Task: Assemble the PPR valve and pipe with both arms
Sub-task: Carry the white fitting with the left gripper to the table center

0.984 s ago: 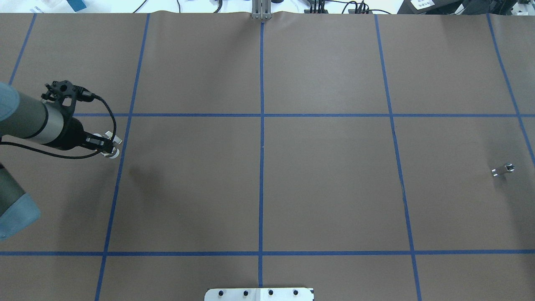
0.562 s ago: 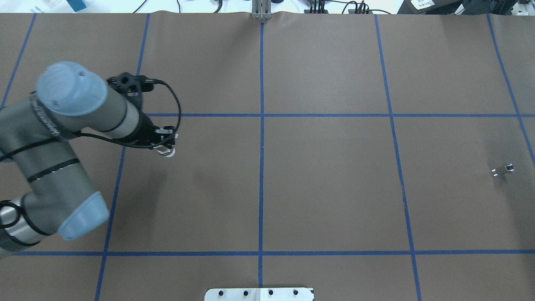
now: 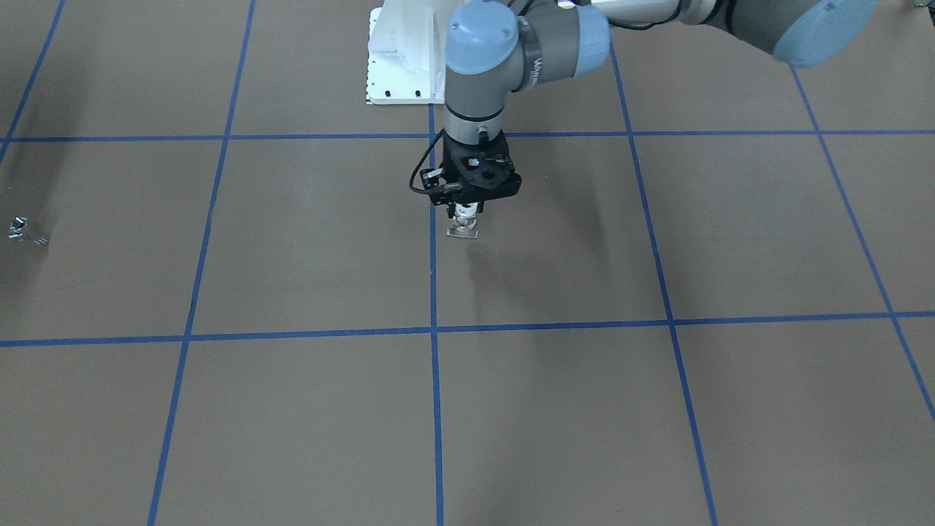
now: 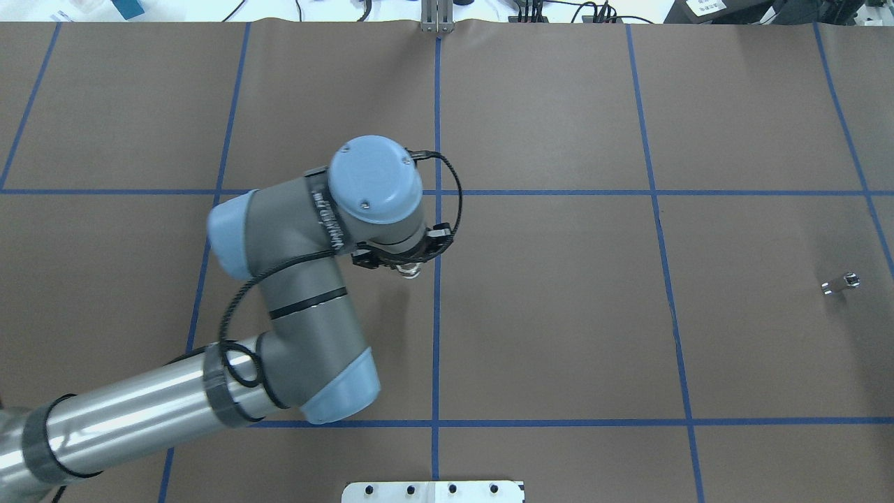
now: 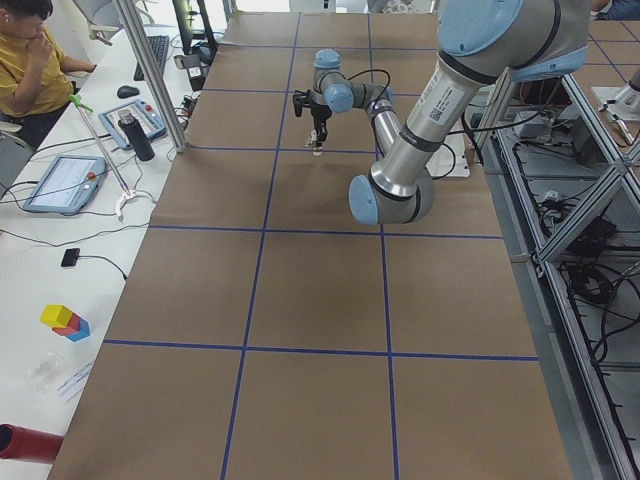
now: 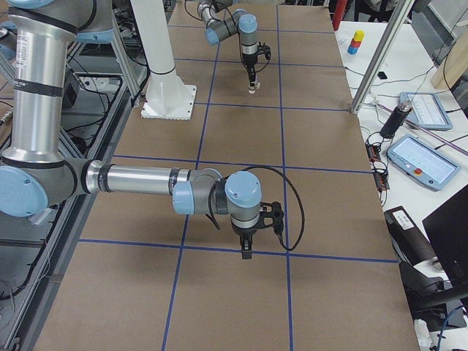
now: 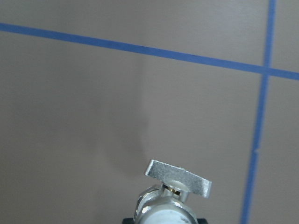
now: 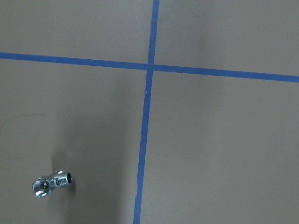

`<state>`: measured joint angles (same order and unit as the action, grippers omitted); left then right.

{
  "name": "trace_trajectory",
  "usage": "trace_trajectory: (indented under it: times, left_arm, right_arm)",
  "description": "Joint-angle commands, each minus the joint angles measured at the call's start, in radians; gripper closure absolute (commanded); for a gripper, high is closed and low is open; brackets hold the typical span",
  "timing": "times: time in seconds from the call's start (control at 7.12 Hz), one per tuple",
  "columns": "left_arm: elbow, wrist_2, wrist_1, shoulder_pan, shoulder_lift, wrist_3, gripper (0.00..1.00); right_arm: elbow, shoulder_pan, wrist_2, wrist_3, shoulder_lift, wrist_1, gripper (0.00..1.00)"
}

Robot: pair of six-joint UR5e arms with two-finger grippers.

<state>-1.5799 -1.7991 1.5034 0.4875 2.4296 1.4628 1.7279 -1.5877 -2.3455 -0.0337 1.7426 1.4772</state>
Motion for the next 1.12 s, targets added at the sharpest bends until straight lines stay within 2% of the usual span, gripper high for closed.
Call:
trace_trajectory:
  times: [0.0, 0.98]
  left_arm:
    - [0.209, 0.012, 0.091, -0.017, 0.129, 0.036, 1.0]
    - [0.21, 0.006, 0.103, 0.026, 0.092, -0.078, 1.0]
  right_arm:
    - [-0.001, 0.0, 0.0, 0.0, 0.0, 0.0, 0.0]
    - [-0.002, 0.0, 0.0, 0.0, -0.003, 0.0, 0.0]
